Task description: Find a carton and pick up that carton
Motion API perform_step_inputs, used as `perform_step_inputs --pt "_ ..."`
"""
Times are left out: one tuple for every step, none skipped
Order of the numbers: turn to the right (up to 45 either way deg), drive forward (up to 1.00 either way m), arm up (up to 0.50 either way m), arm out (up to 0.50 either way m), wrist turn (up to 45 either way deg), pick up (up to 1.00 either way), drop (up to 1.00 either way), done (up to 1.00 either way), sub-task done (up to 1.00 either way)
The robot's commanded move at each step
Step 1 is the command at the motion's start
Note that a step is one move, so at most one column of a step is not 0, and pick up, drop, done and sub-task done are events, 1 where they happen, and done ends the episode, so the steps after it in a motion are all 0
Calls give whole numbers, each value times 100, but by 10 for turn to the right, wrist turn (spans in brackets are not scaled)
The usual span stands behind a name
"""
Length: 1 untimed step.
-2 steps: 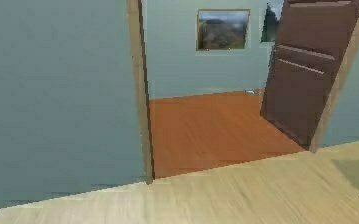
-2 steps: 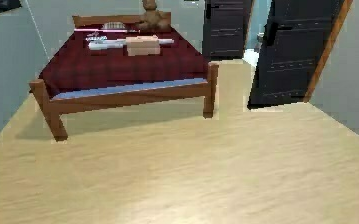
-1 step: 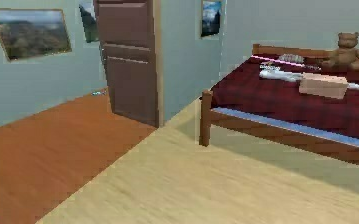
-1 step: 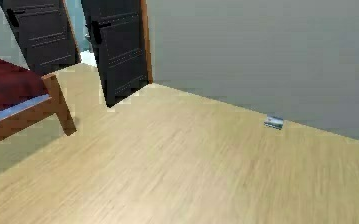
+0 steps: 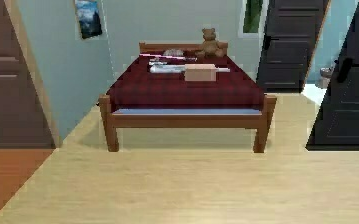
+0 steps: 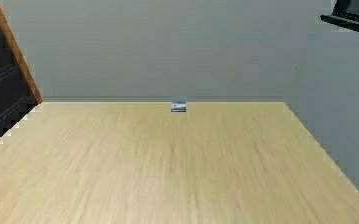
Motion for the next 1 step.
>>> perform_step_inputs --pt "0 100 0 0 0 0 0 0 0"
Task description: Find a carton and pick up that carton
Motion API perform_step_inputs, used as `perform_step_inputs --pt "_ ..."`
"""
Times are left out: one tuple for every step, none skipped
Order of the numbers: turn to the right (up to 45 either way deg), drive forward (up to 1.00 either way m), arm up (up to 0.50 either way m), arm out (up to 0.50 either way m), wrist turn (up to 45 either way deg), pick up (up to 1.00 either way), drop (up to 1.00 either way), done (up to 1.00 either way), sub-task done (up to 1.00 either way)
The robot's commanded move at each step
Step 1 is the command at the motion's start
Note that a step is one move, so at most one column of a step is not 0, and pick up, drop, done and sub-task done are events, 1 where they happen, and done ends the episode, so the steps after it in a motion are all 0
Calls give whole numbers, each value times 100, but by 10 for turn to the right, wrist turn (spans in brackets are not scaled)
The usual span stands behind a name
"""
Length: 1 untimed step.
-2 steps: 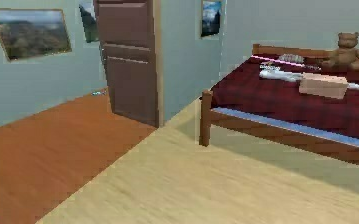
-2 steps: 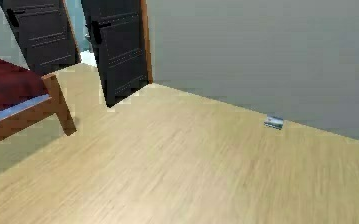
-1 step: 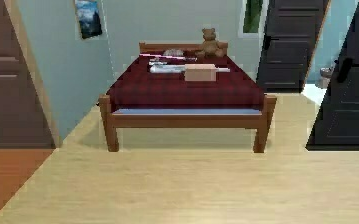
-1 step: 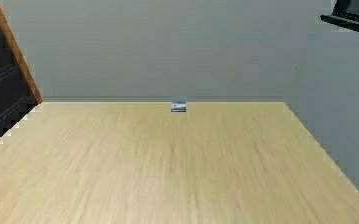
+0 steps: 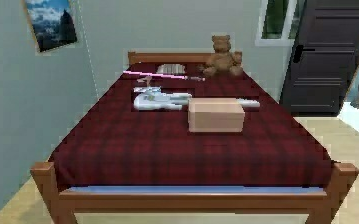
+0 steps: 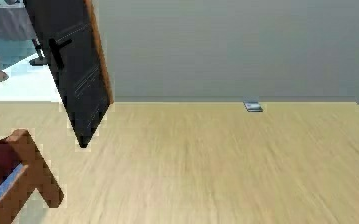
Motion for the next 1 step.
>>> perform_step_inputs --pt "0 35 0 0 0 0 0 0 0"
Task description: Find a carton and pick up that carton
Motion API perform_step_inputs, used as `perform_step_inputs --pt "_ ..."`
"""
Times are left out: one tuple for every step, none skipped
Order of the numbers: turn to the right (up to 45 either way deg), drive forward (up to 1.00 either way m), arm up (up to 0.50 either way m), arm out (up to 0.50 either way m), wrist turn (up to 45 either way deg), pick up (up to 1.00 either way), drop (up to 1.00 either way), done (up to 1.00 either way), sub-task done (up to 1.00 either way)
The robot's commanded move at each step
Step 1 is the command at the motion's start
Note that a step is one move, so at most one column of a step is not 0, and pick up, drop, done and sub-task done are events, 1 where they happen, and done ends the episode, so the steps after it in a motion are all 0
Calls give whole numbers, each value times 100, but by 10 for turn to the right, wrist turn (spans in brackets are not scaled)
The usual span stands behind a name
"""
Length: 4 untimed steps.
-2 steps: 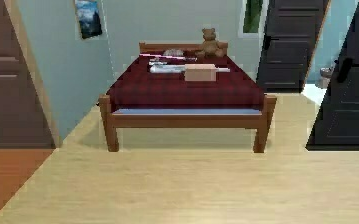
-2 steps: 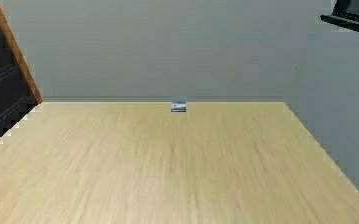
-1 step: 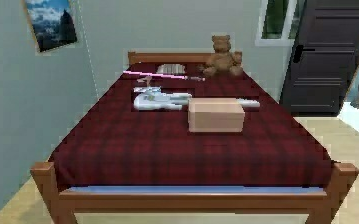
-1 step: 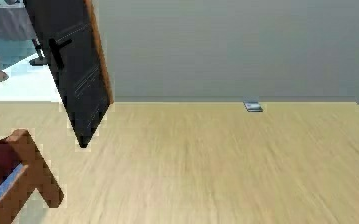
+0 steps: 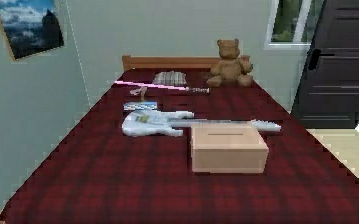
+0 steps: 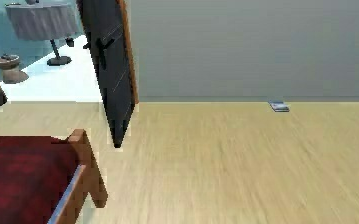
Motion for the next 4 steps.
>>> perform_step_inputs --pt "-450 0 0 0 0 0 0 0 0" --pt "-360 0 0 0 0 0 0 0 0" --pt "0 0 50 0 0 0 0 0 0" --pt "0 0 38 0 0 0 0 0 0"
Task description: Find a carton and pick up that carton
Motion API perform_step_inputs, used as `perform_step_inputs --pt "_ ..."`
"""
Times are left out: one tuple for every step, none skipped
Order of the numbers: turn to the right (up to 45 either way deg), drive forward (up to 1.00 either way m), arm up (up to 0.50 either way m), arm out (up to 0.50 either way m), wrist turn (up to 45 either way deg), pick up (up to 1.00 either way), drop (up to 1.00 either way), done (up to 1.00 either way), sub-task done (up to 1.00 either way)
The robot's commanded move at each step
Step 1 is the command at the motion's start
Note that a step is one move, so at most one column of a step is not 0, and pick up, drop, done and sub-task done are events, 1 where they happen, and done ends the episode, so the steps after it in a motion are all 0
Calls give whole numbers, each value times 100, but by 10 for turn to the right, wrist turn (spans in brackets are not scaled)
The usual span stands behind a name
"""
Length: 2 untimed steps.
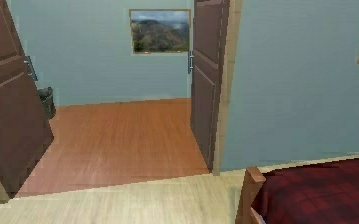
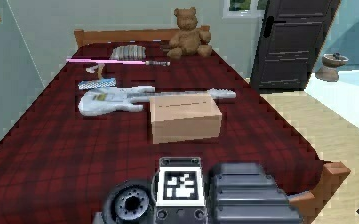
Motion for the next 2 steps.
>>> perform_step_inputs --pt "0 0 0 44 0 0 0 0 0" --pt "0 0 0 0 450 0 0 0 0"
